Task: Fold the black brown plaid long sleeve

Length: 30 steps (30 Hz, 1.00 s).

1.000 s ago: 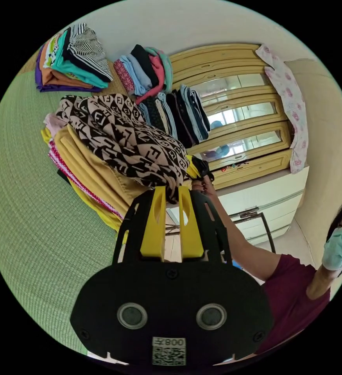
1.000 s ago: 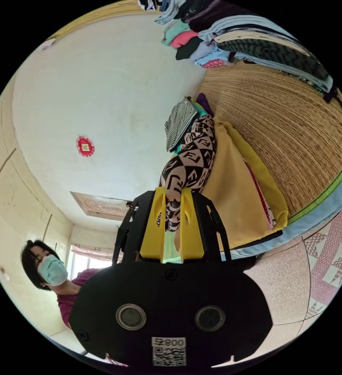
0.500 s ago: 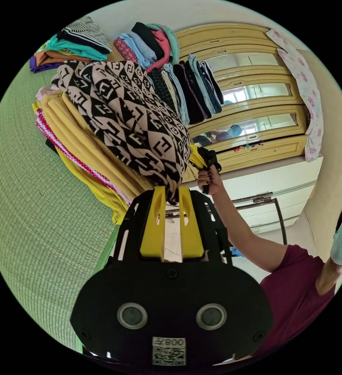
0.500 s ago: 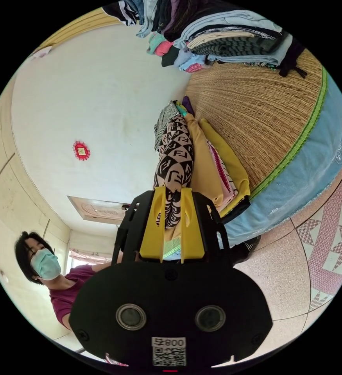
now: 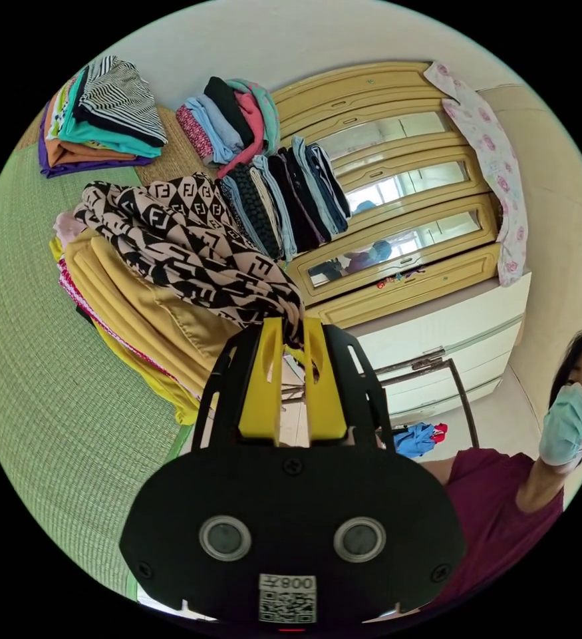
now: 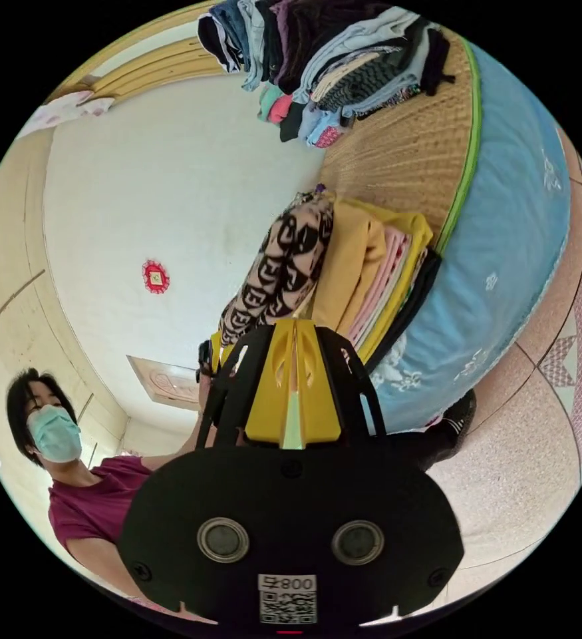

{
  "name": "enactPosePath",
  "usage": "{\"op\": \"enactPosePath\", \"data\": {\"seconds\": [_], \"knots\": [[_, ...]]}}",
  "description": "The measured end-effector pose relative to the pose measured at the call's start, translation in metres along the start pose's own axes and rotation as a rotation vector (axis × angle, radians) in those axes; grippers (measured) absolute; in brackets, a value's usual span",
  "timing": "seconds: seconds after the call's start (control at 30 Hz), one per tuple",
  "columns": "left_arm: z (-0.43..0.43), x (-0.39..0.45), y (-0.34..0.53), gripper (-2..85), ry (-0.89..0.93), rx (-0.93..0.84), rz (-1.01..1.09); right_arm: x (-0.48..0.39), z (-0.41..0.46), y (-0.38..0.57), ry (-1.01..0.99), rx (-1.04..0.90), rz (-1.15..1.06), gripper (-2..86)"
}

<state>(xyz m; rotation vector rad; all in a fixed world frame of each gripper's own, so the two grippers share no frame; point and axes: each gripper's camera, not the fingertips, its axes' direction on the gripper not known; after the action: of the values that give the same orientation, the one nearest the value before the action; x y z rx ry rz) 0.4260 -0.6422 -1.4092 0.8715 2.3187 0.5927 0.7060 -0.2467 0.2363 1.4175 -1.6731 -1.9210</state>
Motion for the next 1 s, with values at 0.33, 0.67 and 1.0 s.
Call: {"op": "enactPosePath", "data": {"seconds": [0.33, 0.67, 1.0], "knots": [[0.005, -0.022, 0.015, 6.0, -0.011, -0.012, -0.003, -0.036, 0.128, 0.033, 0.218, -0.193, -0.109, 0.1], [0.018, -0.084, 0.077, 6.0, -0.056, -0.092, -0.119, -0.051, 0.117, 0.069, 0.236, -0.139, -0.138, 0.1], [0.018, -0.076, 0.098, 6.2, -0.095, -0.111, -0.113, -0.073, 0.131, 0.100, 0.294, -0.209, -0.180, 0.1]]}}
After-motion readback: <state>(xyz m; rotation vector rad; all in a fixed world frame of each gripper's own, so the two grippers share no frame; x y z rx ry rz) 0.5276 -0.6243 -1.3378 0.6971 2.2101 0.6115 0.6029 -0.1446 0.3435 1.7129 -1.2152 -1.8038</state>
